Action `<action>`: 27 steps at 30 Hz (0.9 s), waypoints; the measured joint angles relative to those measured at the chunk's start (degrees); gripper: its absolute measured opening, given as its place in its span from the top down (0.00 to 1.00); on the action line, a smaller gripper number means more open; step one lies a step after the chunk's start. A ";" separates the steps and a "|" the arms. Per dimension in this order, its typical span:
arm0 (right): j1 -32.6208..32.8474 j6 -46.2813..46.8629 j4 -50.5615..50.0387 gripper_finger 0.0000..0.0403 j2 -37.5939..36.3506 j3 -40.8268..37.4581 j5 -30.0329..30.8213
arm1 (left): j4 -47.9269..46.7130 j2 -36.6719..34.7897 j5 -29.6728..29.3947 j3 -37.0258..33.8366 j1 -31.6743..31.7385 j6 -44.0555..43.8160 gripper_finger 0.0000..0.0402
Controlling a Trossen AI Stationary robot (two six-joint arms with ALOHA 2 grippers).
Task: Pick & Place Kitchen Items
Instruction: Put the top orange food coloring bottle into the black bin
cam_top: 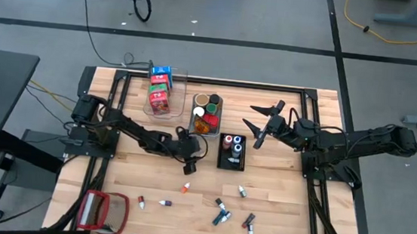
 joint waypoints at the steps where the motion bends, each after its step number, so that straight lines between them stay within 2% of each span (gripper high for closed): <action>1: 0.00 0.00 0.00 0.35 -0.01 0.00 0.00 | 1.67 0.00 0.17 -0.42 0.01 0.02 0.51; 9: -0.01 0.00 0.00 0.35 0.00 0.00 0.00 | 3.24 0.06 0.69 -0.76 0.02 0.06 0.51; 15: 0.00 0.00 -0.02 0.35 0.00 -0.06 0.00 | 7.80 5.27 0.35 -0.80 -0.02 1.30 0.51; 22: 0.00 -0.04 -2.31 0.35 0.00 -0.09 0.00 | 7.13 5.91 -0.48 -0.52 -0.23 0.67 0.51; 27: 0.00 -0.52 -3.61 0.35 0.00 -0.09 -0.10 | 7.37 5.84 -0.41 -0.56 -0.76 1.85 0.59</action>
